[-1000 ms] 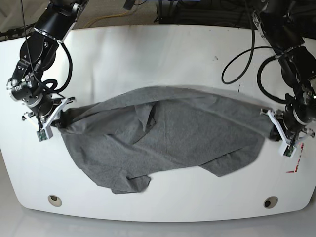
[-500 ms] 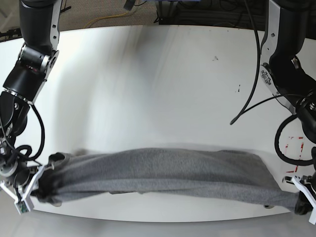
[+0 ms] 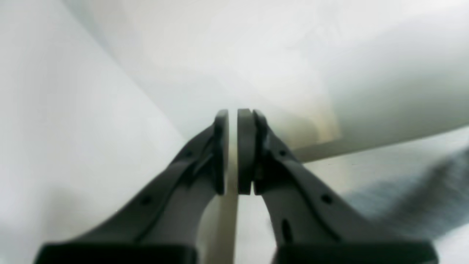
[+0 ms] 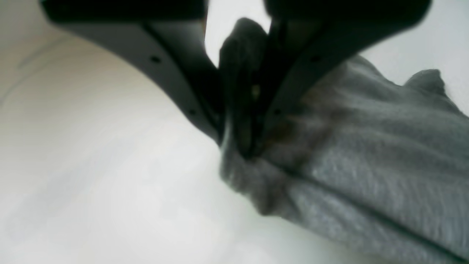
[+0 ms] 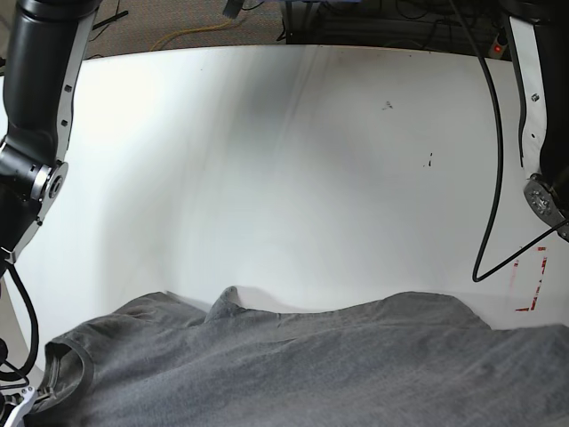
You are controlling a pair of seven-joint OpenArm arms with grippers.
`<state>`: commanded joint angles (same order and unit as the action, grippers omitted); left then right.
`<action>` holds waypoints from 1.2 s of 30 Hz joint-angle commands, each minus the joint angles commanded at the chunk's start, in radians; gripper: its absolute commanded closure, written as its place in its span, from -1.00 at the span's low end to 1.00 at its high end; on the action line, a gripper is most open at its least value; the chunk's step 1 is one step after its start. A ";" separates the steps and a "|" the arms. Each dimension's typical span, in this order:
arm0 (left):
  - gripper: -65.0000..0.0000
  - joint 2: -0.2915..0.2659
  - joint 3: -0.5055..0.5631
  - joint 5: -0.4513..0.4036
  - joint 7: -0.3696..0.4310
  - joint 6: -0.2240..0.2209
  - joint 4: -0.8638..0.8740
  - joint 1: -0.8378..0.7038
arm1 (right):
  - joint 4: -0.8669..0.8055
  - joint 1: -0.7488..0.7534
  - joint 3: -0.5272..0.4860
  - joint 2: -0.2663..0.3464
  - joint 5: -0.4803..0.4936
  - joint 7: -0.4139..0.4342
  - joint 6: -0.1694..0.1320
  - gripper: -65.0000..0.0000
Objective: Fold the T-shirt properly
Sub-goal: 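Swing the lifted grey shirt with both grippers and lay it down, then release the shirt with the left gripper and regrasp its opposite edge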
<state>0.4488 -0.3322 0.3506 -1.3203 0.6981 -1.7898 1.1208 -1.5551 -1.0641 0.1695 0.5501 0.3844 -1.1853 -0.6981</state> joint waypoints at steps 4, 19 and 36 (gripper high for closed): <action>0.93 -0.002 0.002 0.000 -0.018 0.000 -0.066 -0.086 | -0.077 0.164 0.052 -0.003 0.000 0.000 0.000 1.00; 0.13 -0.152 -0.026 0.117 -0.037 0.000 -0.149 -0.755 | -0.261 0.740 0.245 -0.141 0.000 0.054 0.000 1.00; -0.39 -0.384 -0.166 0.100 0.216 0.000 0.348 -0.893 | -0.261 0.801 0.245 -0.141 0.000 0.084 0.000 1.00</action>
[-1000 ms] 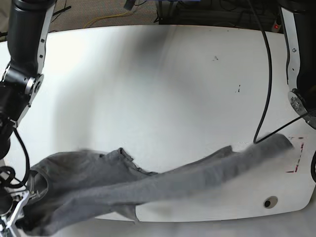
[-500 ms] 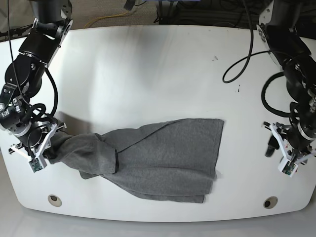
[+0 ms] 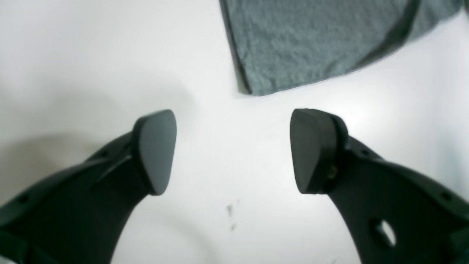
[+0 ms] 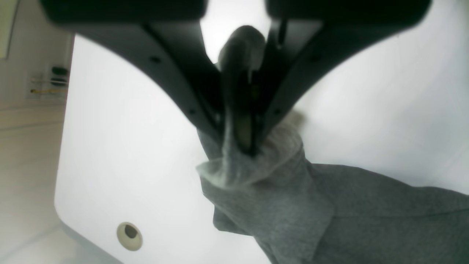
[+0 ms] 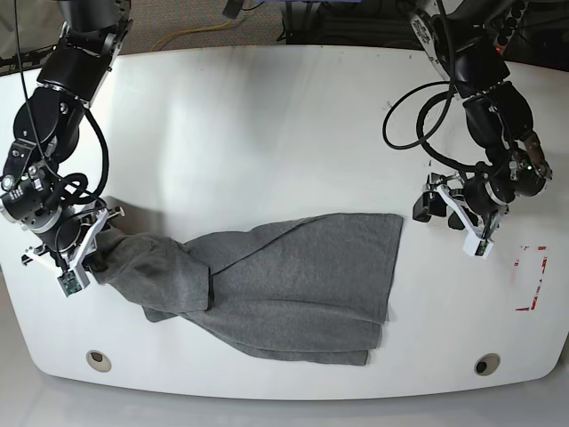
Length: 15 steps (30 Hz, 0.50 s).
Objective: Fold the T-shirt properly
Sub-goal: 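Release the shirt with the left gripper and regrasp its opposite edge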
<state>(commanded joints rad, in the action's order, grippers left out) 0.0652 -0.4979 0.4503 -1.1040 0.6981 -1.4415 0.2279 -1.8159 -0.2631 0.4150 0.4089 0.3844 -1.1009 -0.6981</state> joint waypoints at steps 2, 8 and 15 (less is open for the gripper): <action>-0.39 -0.002 0.000 0.003 0.026 0.000 0.057 0.021 | 0.000 0.000 0.000 0.000 0.000 0.000 0.000 1.00; -0.38 -0.032 -0.006 0.000 0.043 0.000 0.226 0.083 | 0.002 0.002 0.000 0.000 0.000 -0.002 0.000 1.00; -0.39 -0.057 0.000 0.005 0.123 -0.065 0.347 0.112 | 0.002 0.002 0.000 0.000 0.000 -0.002 0.000 1.00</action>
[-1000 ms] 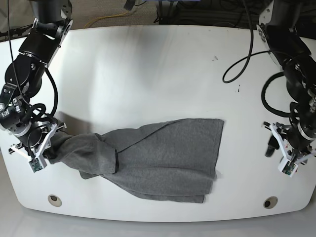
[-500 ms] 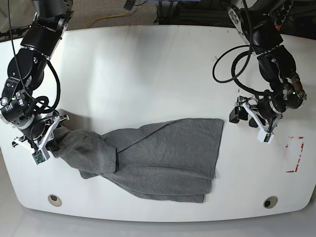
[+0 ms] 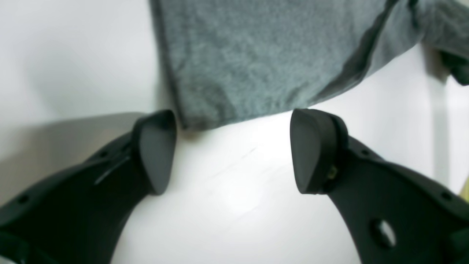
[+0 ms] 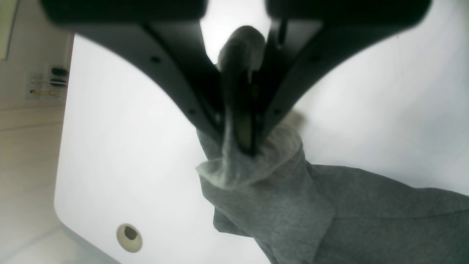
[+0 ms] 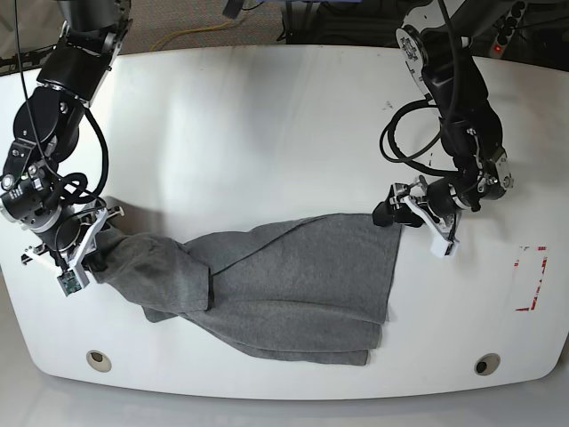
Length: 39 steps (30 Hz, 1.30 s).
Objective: Fold the T-shirt properly
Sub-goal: 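Release the shirt with the left gripper and regrasp its opposite edge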
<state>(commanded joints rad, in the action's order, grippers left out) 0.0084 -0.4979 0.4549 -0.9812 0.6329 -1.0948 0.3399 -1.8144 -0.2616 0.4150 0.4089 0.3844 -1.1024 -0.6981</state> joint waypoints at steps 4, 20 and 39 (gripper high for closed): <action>-0.39 0.000 0.000 0.000 0.032 -0.028 0.080 0.020 | 0.000 0.000 0.000 0.000 0.000 -0.002 0.000 1.00; -0.32 -0.040 0.002 0.000 0.153 -0.149 0.244 0.083 | 0.003 0.000 0.000 0.000 0.000 -0.002 0.000 1.00; 1.00 -0.043 -0.003 0.000 0.192 -0.190 0.236 0.074 | 0.003 0.000 0.002 0.000 0.000 -0.002 0.000 1.00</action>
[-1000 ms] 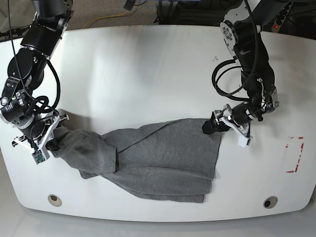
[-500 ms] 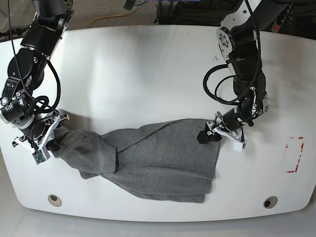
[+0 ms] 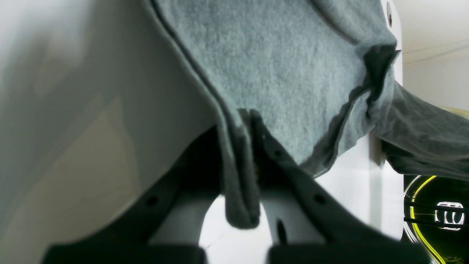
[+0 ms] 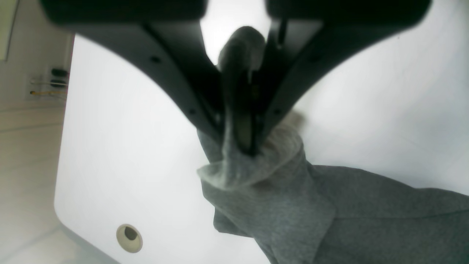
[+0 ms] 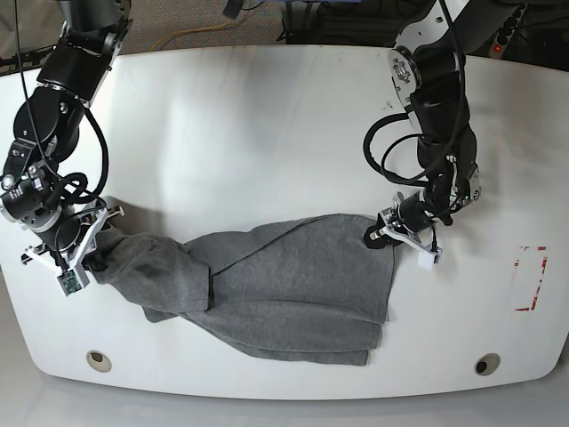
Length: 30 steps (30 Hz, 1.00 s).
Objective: Fold the T-shirt properly
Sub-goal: 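Release the shirt with the left gripper and regrasp its opposite edge, then lift the shirt with both grippers and shake it out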
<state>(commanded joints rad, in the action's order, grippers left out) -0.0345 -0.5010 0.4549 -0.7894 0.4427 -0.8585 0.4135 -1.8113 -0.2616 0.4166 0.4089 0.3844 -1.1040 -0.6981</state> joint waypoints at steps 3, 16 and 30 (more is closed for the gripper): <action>1.00 0.023 -0.002 0.000 -0.044 0.000 -0.043 0.000 | 0.000 0.000 0.000 -0.002 0.000 0.000 0.000 1.00; 1.00 0.103 0.003 -0.006 -0.285 0.000 -0.623 -0.141 | -0.009 0.002 0.000 -0.057 -0.006 -0.002 0.000 1.00; 1.00 0.245 0.006 -0.006 -0.358 0.000 -0.967 -0.176 | -0.003 -0.043 -0.003 -0.120 -0.012 0.006 0.000 1.00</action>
<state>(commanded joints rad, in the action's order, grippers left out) 0.2110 -0.4948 0.4488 -1.1469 0.4427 -1.8251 0.2371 -1.8144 -0.3046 0.4135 0.2892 0.3721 -1.0978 -0.6981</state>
